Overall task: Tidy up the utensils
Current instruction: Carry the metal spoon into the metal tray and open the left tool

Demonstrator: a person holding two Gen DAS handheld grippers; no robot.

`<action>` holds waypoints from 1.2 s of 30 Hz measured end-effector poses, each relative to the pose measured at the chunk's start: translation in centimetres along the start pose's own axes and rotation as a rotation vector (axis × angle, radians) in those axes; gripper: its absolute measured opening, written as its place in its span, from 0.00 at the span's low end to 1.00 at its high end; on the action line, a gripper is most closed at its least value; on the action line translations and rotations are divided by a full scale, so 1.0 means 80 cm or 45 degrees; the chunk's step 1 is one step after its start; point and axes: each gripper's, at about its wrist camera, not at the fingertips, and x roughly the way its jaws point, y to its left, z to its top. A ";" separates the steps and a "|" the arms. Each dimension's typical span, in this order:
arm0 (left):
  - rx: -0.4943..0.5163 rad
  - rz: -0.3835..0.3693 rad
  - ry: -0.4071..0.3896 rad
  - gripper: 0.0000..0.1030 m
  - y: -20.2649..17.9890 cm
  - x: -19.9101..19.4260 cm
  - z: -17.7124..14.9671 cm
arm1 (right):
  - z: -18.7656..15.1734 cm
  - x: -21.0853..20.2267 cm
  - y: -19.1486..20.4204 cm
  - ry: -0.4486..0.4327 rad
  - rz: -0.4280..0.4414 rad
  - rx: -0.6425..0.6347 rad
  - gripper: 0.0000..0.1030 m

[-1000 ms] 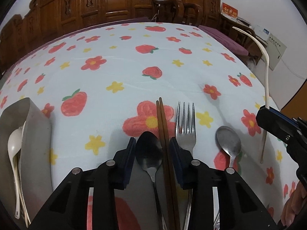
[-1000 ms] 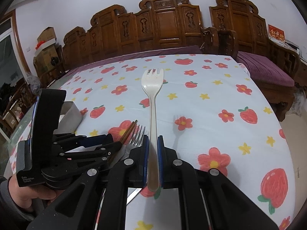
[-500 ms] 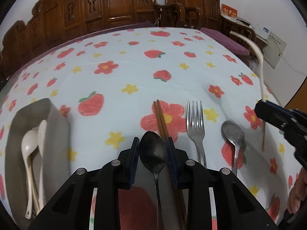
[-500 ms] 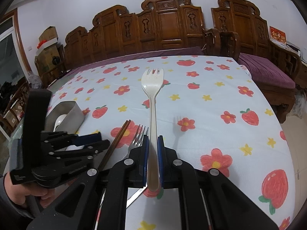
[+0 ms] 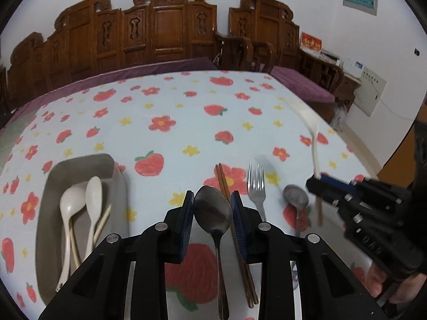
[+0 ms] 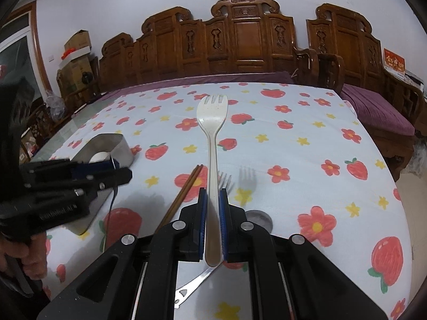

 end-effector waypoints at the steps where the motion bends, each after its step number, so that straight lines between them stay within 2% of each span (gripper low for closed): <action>1: 0.001 0.001 -0.010 0.25 0.000 -0.006 0.002 | 0.000 -0.001 0.003 -0.002 0.004 -0.002 0.10; 11: -0.003 0.027 -0.066 0.25 0.020 -0.053 0.019 | 0.002 -0.023 0.035 -0.039 0.055 -0.035 0.10; 22: -0.037 0.095 -0.112 0.25 0.064 -0.091 0.025 | 0.011 -0.047 0.080 -0.093 0.126 -0.083 0.10; 30: -0.056 0.160 -0.116 0.25 0.108 -0.095 0.029 | 0.011 -0.052 0.103 -0.097 0.151 -0.115 0.10; 36: -0.084 0.221 -0.081 0.25 0.151 -0.071 0.023 | 0.011 -0.047 0.111 -0.084 0.154 -0.135 0.10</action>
